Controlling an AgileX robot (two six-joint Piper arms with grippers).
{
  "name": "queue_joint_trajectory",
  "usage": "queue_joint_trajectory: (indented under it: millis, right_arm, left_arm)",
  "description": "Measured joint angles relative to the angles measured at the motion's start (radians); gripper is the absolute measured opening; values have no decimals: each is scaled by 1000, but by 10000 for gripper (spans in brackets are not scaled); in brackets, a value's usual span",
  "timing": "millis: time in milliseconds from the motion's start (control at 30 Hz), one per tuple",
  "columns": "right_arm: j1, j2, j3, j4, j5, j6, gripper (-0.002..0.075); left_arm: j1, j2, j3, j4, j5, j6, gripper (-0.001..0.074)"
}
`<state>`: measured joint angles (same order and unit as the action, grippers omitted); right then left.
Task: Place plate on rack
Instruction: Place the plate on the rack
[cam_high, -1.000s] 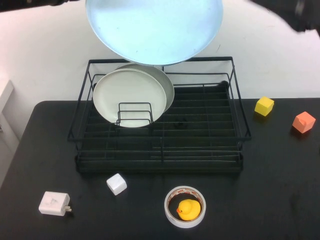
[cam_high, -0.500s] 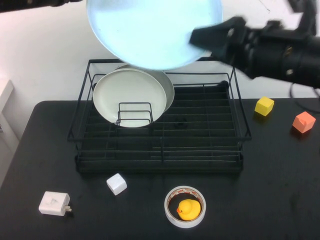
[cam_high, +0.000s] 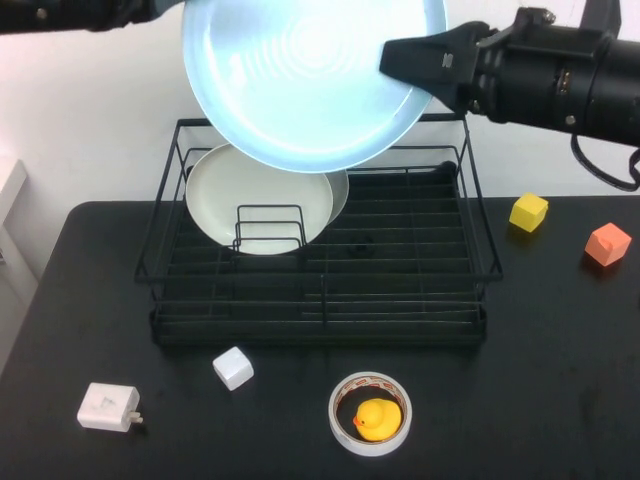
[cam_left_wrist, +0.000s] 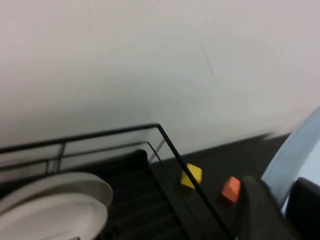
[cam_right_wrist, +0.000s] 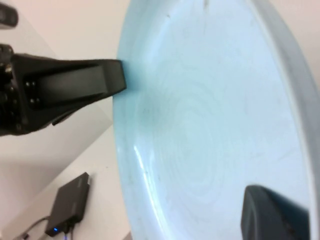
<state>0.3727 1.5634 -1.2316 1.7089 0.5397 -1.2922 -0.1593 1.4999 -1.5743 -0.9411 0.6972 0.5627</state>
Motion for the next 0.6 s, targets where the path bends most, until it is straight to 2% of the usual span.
queue_joint_trajectory:
  millis: [33, 200, 267, 333, 500, 600]
  right_arm:
    - [-1, 0, 0, -2, 4, -13, 114]
    - [4, 0, -6, -6, 61, -34, 113]
    - [4, 0, -7, -6, 84, -34, 113]
    - [-11, 0, -7, -12, 112, -34, 113]
    - [-83, 0, -9, -19, 206, 13, 111]
    - [-118, 1, -9, -28, 274, 34, 111]
  left_arm:
    - [0, -2, 0, 2, 11, -8, 112]
    - [5, -2, 0, 6, 85, -86, 424]
    - [23, -2, 0, 5, 114, -117, 514]
    - [55, -2, 0, 3, 143, -142, 543]
    - [157, -2, 0, -43, 240, -175, 542]
    - [174, -2, 0, -104, 296, -146, 542]
